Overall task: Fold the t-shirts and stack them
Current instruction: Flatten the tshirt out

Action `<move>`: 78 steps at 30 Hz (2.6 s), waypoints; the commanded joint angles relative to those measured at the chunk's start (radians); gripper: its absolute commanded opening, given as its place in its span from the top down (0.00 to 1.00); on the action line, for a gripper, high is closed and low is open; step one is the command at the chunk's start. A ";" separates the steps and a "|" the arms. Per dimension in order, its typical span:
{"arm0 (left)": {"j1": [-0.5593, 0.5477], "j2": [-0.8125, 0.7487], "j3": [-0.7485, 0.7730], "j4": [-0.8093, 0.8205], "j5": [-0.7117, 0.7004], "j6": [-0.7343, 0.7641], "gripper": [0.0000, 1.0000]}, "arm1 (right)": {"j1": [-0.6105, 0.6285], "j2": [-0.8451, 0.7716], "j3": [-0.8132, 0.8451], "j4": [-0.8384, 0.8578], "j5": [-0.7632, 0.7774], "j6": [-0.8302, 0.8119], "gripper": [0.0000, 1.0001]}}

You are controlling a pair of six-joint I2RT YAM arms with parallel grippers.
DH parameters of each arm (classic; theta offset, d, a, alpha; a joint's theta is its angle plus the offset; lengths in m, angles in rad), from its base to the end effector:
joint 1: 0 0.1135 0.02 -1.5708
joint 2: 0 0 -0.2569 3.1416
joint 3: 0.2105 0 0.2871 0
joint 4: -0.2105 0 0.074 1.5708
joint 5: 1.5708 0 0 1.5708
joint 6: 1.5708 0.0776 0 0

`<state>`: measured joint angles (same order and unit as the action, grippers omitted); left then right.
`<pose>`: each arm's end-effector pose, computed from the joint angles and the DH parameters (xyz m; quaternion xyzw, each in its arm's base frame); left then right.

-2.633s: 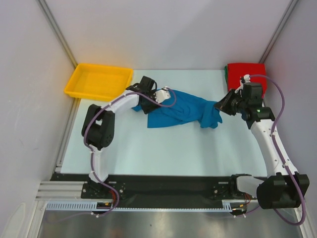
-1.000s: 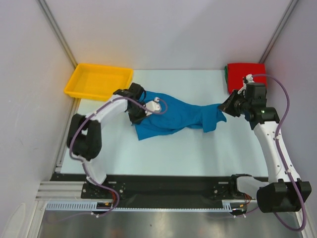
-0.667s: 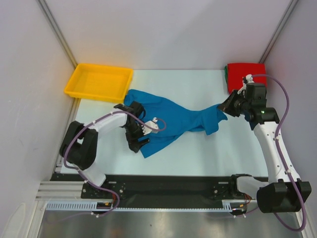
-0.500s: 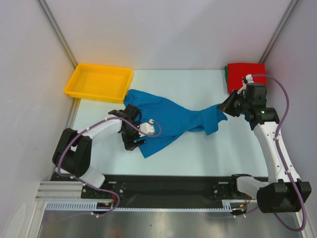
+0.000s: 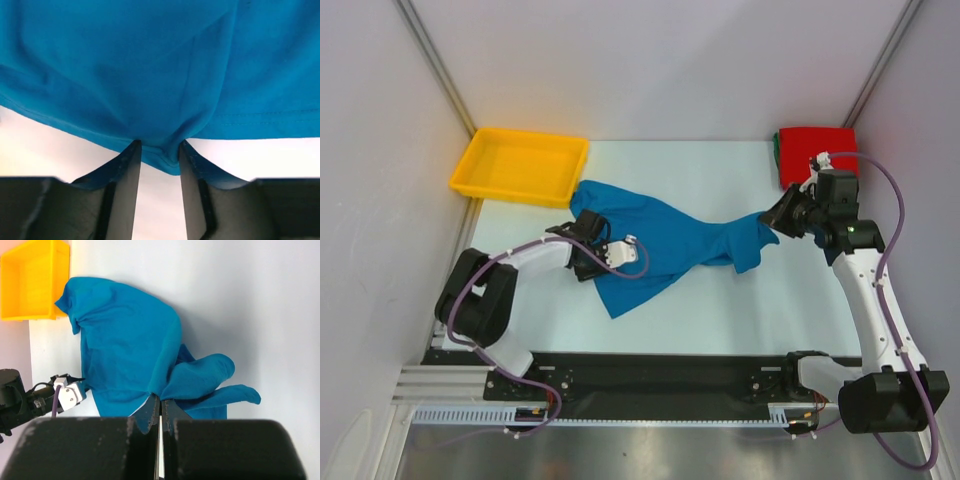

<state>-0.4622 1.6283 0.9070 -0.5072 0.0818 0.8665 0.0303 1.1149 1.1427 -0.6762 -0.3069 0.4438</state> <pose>0.2979 -0.1555 0.0871 0.6125 0.7709 -0.0053 0.1748 0.3030 0.0326 0.3226 0.1151 0.8801 0.2363 0.3954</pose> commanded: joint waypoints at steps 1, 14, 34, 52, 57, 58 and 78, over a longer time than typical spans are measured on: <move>0.016 0.053 -0.043 -0.011 0.001 0.028 0.64 | -0.004 -0.038 0.011 0.015 0.005 -0.008 1.00; 0.177 -0.324 0.518 -0.732 0.150 -0.052 1.00 | -0.148 -0.073 0.337 -0.472 0.051 -0.099 1.00; 0.293 0.216 1.554 -0.016 -0.215 -0.454 1.00 | -0.173 0.947 1.566 0.304 -0.155 0.399 1.00; 0.258 -0.169 0.597 0.035 0.139 -0.190 1.00 | -0.280 0.249 0.240 0.399 -0.143 0.215 1.00; 0.241 -0.371 0.169 -0.083 0.197 -0.103 0.99 | -0.260 -0.119 -0.282 0.212 -0.086 0.174 1.00; 0.240 -0.401 0.118 -0.102 0.203 -0.086 1.00 | -0.260 -0.159 -0.334 0.148 -0.095 0.188 1.00; 0.135 -0.572 -0.229 -0.299 0.044 -0.110 1.00 | -0.247 -0.431 -0.626 0.001 -0.044 0.282 1.00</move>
<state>-0.3271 1.0016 0.6640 -0.9142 0.1650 0.7963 -0.2272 0.6353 0.5365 -0.8375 -0.3485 0.7074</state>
